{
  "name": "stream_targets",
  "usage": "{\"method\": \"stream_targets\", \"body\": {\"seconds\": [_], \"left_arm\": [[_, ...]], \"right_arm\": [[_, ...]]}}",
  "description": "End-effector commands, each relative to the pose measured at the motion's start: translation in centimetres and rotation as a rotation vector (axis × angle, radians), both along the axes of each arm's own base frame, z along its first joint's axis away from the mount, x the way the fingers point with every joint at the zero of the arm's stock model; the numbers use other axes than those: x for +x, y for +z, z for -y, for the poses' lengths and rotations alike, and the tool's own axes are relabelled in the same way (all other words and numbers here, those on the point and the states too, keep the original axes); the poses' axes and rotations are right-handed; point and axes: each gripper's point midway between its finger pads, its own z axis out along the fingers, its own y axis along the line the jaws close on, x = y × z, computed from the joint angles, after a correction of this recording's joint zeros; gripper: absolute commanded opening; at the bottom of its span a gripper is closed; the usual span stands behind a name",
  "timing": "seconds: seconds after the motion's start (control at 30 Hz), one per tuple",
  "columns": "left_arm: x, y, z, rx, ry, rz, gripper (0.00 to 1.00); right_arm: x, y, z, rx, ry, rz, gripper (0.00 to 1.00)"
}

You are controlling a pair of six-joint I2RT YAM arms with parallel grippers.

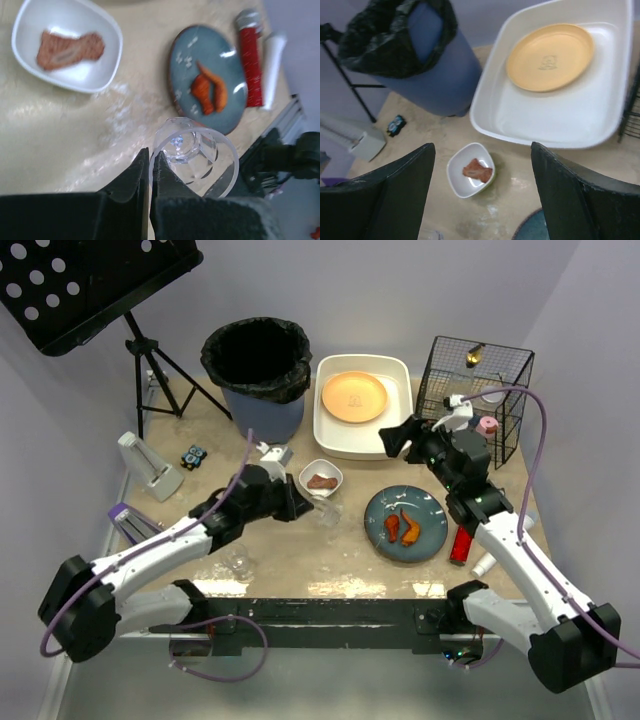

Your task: Clear the kitchen counter

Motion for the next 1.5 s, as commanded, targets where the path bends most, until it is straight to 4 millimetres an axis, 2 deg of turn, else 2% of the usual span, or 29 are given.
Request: {"method": "stream_targets", "body": {"seconds": [0.0,0.07,0.17,0.33,0.47,0.6,0.9,1.23,1.47], "left_arm": [[0.7,9.8,1.6,-0.332,-0.088,0.202,0.00],[0.8,12.3,1.3,-0.418,-0.102,0.245,0.00],[1.0,14.7,0.2,-0.534,-0.100,0.276,0.00],[1.5,17.2,-3.2,-0.766,-0.089,0.338,0.00],[1.4,17.3,-4.7,-0.908,-0.112,0.305,0.00],[1.4,17.7,-4.5,-0.947,-0.149,0.311,0.00],[2.3,18.8,-4.1,-0.905,-0.165,0.351,0.00],[2.6,18.7,-4.0,-0.901,-0.159,0.353,0.00],[2.5,18.8,-4.0,-0.902,-0.163,0.358,0.00]], "right_arm": [[-2.3,3.8,-5.4,0.071,0.345,0.176,0.81],[-3.1,3.7,-7.3,0.106,0.470,0.180,0.81],[-5.0,4.4,-9.5,0.165,0.648,0.204,0.82],[-7.3,6.0,-10.6,0.218,0.791,0.259,0.83],[-8.9,6.9,-11.0,0.259,0.877,0.286,0.85],[-10.0,7.1,-11.4,0.313,0.945,0.282,0.89],[-8.9,5.6,-12.9,0.359,0.927,0.196,0.92],[-9.8,5.1,-16.0,0.446,1.001,0.138,0.93],[-10.0,5.0,-16.7,0.470,1.014,0.120,0.83]]}}
